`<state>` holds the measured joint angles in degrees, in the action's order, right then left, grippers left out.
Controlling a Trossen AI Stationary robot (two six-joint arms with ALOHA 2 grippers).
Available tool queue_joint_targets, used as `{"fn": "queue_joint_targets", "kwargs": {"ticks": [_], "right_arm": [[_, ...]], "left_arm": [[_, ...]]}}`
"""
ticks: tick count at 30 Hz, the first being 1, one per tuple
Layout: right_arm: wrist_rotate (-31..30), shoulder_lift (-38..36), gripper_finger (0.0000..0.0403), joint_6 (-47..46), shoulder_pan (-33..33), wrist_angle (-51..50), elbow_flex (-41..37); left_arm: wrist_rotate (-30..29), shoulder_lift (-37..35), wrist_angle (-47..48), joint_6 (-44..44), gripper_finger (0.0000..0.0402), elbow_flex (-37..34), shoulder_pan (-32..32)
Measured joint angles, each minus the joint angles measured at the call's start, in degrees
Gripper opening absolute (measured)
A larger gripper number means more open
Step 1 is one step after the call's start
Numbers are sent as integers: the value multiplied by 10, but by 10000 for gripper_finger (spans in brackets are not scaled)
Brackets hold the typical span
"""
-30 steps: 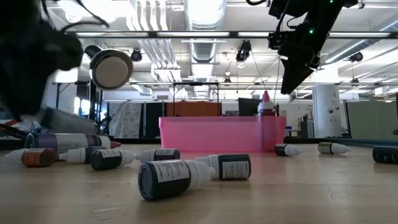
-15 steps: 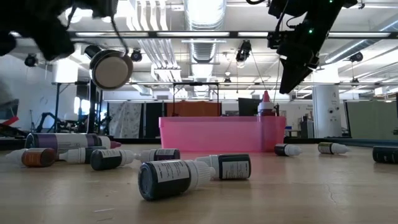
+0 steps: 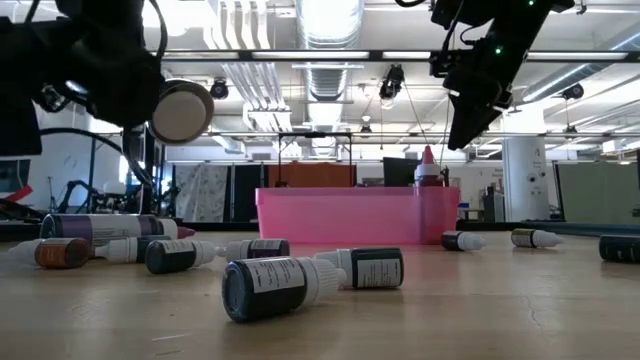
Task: Pick & Place food coloring
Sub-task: Put the large black food coloring bottle into the pink bin
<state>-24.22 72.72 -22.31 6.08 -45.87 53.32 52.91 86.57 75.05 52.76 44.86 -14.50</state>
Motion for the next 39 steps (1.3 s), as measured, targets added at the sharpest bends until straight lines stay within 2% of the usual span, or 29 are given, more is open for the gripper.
{"fn": "queue_joint_targets", "kwargs": {"ticks": [4,15,20,28,32,35,39], "right_arm": [[-17,0,214,0,0,0,0],[-29,0,214,-1,0,-1,0],[-29,0,214,0,5,-1,0],[-28,0,214,5,15,0,0],[-28,0,214,5,15,0,0],[-28,0,214,5,15,0,0],[-27,0,214,5,15,0,0]], "left_arm": [[-3,24,0,-34,87,0,0],[-16,32,1,-84,172,0,0],[-16,32,10,-77,178,7,0],[-25,17,46,-66,179,69,0],[-81,-5,48,-35,179,110,0],[-169,-35,52,12,179,141,-3],[-301,-93,51,143,179,176,-23]]}}
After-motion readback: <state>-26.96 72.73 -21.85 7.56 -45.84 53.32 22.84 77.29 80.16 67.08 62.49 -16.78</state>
